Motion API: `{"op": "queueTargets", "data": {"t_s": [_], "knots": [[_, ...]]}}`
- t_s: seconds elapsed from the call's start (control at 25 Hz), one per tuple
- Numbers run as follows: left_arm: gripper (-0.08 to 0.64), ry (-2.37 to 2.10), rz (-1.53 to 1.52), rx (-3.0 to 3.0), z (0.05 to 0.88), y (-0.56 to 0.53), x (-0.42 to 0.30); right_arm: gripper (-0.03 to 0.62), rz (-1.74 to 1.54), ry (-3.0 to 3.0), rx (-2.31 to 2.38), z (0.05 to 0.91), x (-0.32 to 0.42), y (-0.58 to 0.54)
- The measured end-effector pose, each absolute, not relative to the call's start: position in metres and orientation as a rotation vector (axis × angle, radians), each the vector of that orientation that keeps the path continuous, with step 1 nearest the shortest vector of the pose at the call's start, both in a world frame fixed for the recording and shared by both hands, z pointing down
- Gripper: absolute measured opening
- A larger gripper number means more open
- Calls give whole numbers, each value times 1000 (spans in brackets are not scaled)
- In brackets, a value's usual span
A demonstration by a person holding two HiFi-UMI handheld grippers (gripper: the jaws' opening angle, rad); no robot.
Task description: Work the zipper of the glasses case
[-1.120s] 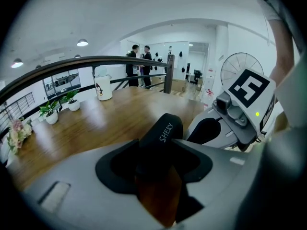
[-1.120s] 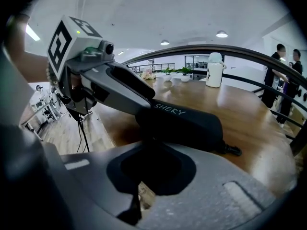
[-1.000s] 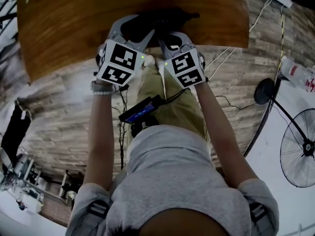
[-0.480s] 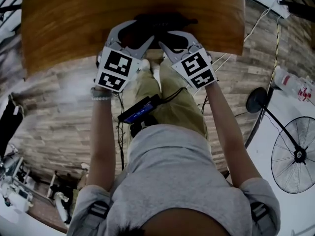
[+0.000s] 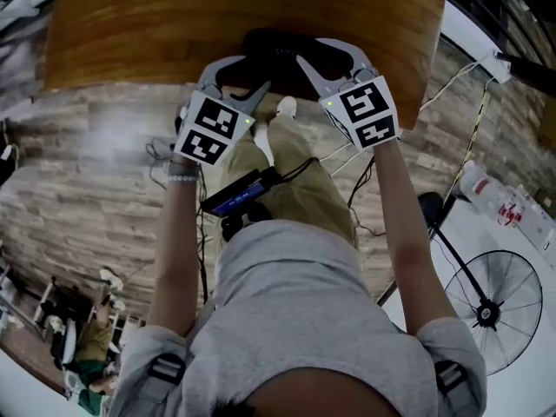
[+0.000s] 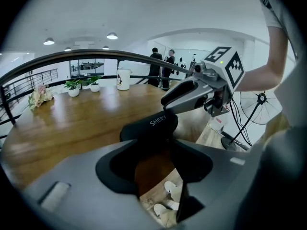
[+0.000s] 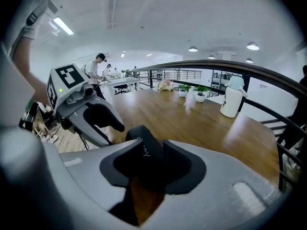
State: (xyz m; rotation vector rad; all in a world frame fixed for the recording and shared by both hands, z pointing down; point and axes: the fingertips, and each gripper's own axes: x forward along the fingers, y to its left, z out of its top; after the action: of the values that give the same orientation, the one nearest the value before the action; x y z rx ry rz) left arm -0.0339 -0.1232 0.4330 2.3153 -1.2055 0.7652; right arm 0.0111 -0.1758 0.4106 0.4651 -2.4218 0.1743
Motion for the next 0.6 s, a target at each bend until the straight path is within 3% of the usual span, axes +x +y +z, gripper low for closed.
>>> {"op": "queueTargets", "data": {"t_s": [0.6], "knots": [[196,-1353,780,2121,469,-120,-36,170,117,-2423,207,436,-34,-183]]}}
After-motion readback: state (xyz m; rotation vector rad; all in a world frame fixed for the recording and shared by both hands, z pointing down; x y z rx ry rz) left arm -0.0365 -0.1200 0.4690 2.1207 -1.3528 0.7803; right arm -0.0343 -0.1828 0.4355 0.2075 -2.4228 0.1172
